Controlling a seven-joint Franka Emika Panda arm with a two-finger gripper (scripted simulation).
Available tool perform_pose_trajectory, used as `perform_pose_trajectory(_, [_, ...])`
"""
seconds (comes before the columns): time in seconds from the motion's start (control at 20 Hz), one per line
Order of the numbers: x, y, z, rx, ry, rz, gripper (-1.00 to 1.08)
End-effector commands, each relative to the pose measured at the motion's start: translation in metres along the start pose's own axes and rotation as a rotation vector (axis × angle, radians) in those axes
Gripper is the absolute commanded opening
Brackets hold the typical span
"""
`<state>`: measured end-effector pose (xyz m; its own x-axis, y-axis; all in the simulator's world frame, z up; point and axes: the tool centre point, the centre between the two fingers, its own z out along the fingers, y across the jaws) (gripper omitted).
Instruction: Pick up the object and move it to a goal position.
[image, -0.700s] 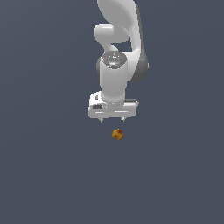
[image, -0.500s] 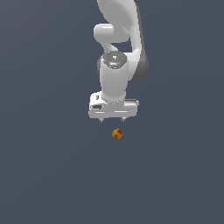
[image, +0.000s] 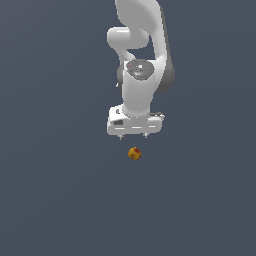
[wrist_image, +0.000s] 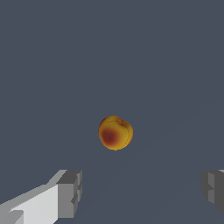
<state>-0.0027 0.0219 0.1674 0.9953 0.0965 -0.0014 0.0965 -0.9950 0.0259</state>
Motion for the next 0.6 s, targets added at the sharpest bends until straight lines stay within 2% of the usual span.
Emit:
perform_pose_trajectory(0.0, [0.0,0.0007,0.0001,0.0,0.0,-0.001,1.0])
perform_pose_trajectory(0.55, [0.0013,0.0001,0.0099,-0.001,-0.001,-0.123,1.0])
